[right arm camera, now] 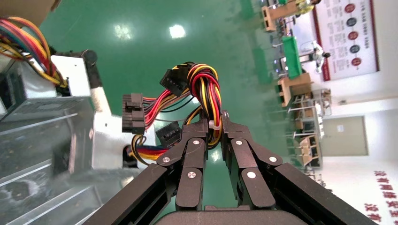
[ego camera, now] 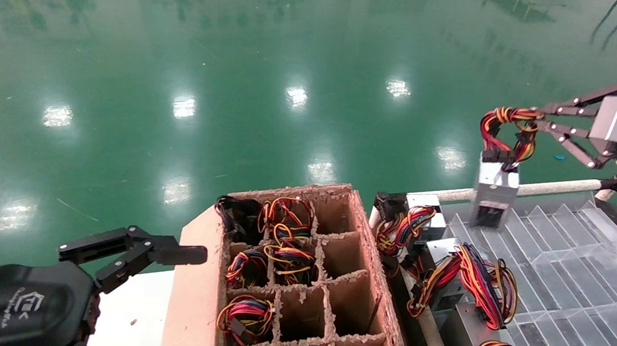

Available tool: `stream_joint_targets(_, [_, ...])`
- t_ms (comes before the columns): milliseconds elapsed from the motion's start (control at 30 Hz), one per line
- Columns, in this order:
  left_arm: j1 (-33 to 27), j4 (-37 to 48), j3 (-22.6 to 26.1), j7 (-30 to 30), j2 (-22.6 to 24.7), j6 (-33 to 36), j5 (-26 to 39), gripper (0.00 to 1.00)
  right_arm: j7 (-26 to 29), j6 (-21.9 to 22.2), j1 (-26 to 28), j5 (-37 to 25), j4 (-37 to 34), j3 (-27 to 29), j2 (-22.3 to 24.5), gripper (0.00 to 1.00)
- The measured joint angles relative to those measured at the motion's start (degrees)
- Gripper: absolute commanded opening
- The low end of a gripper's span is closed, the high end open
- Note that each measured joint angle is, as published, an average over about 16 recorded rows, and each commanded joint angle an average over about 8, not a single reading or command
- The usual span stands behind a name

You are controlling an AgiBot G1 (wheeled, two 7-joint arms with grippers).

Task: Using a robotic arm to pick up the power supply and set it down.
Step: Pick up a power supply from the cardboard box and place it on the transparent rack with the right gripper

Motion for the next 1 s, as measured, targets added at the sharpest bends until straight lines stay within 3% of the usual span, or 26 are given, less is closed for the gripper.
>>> stream_joint_targets(1000, [0.0,0.0,0.1,0.0,0.0,0.0,-0.1,1.0,-1.2,3.6,-6.2,1.2,-2.7,0.9,-4.7,0.0])
